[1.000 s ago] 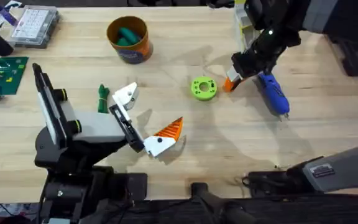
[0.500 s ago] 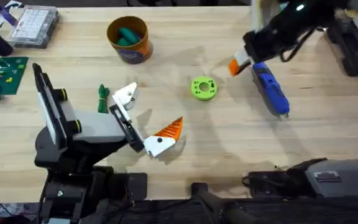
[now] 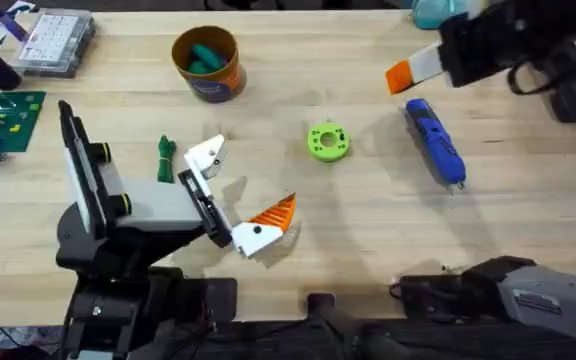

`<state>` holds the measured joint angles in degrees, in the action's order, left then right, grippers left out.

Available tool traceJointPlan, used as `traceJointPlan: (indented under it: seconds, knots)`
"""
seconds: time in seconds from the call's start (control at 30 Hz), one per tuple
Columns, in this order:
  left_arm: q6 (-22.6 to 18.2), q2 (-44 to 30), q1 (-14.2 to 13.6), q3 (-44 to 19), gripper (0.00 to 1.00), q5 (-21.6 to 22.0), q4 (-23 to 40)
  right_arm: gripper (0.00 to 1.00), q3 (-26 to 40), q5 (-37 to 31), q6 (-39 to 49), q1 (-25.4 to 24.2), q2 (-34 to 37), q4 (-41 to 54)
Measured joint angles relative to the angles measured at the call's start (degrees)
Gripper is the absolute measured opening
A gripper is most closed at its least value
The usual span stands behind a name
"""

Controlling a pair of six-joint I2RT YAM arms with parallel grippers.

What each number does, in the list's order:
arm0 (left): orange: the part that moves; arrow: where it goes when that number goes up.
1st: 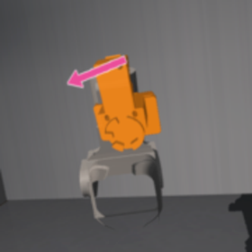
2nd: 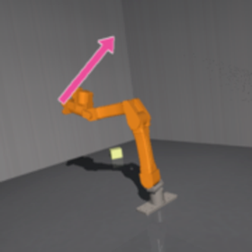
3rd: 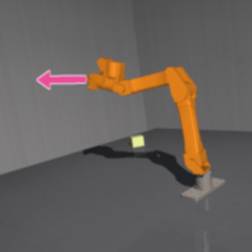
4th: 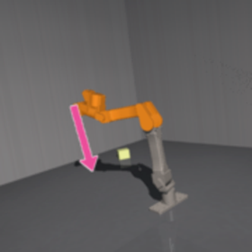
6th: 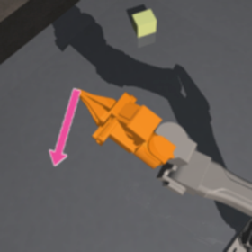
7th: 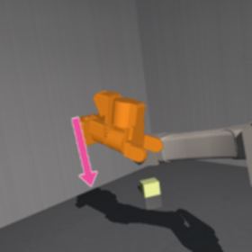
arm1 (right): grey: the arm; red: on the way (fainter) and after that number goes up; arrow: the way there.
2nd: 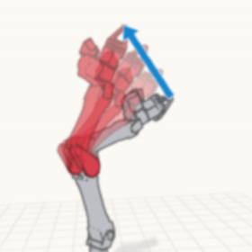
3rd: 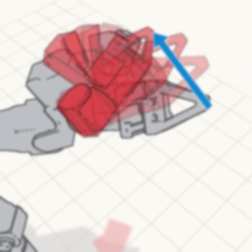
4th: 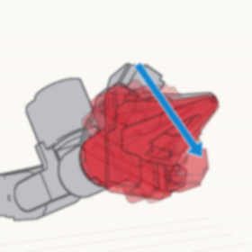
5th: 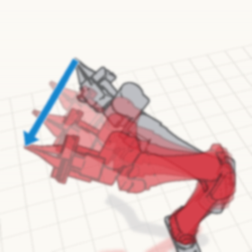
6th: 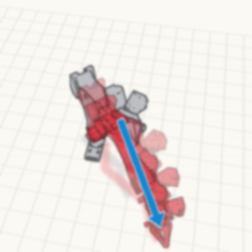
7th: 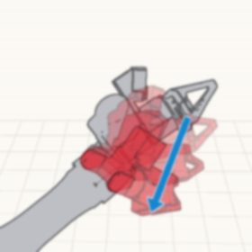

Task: Pick up the gripper from the table and insert it into the empty holder that is missing its gripper. Then pick up a screw, insert it into the mounting hole, and use the screwdriver to tighten it. Finally, clean up the table by picking up the vegetable and placing it into the bucket.

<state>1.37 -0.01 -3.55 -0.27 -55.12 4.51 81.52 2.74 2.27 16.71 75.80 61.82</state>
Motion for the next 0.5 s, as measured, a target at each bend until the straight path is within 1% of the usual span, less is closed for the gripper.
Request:
traceJointPlan:
  seconds: [0.13,0.33,0.5]
  knots:
    - [0.00,0.02,0.00,0.00,0.993,-0.40,0.02,0.011,0.06,0.01,-0.93,0.00,-2.45,-0.08]
    - [0.00,0.00,0.00,0.00,0.993,-0.62,0.09,0.011,0.07,0.06,-3.05,0.00,-4.09,-1.22]
    - [0.00,0.00,0.00,0.00,0.993,-0.64,0.09,0.011,-0.58,0.09,-5.71,0.00,-6.32,-5.44]
